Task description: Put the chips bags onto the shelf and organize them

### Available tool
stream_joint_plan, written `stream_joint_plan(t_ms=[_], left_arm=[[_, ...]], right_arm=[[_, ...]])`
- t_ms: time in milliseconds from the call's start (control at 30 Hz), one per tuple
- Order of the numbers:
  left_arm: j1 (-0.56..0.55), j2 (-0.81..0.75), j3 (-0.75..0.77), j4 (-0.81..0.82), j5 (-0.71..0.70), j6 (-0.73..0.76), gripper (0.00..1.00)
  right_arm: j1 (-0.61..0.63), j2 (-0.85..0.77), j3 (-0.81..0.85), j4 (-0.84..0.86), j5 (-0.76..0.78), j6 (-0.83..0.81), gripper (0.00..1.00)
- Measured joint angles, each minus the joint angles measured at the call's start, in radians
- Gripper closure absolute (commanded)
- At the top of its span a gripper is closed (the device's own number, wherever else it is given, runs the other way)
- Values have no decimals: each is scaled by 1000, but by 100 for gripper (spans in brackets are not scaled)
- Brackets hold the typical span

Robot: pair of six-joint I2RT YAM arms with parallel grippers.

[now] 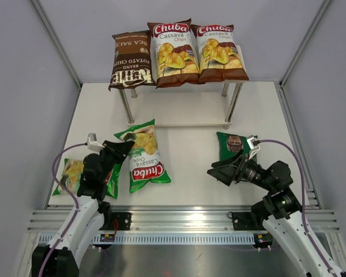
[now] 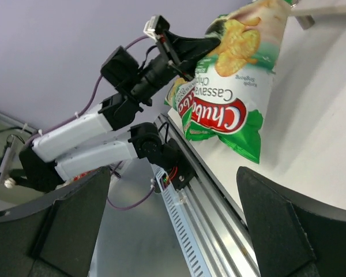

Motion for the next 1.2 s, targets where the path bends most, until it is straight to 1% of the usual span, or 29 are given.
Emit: stream_joint_plan(t_ms=[33,133,233,300,333,433,567,667,767,933,1067,1200], left_arm=[[-7,-22,-3,-15,-5,-27,96],[-37,-99,-30,-45,-31,-123,98],[-85,-219,-54,-112,-78,-224,98],[-108,-293,-58,-146,-113,-288,98],[-117,-330,-58,-159,-134,-321,99],[-134,-414,-58,-186,-191,-418,99],[-153,-448,-58,-209,-257,-530,100],[-172,-450,-58,-224,-285,-593,100],[-192,-446,-58,-225,-294,-640,100],[-229,-439,-58,-224,-295,-686,100],[-238,-438,-58,-225,-291,-711,100],[-243,-447,-58,-231,-287,-733,100]], right_arm=[[0,19,-38,40,7,29,2],[0,90,-195,248,32,146,1],[25,206,-341,431,91,268,1],[94,277,-386,488,162,320,1],[151,299,-394,512,209,333,1],[337,346,-395,608,357,348,1],[620,446,-385,772,608,317,1],[748,582,-347,902,740,252,1],[824,774,-270,1049,841,192,1],[887,1017,-174,1249,967,120,1],[906,1154,-124,1306,1007,77,1],[913,1224,-74,1319,1037,55,1]])
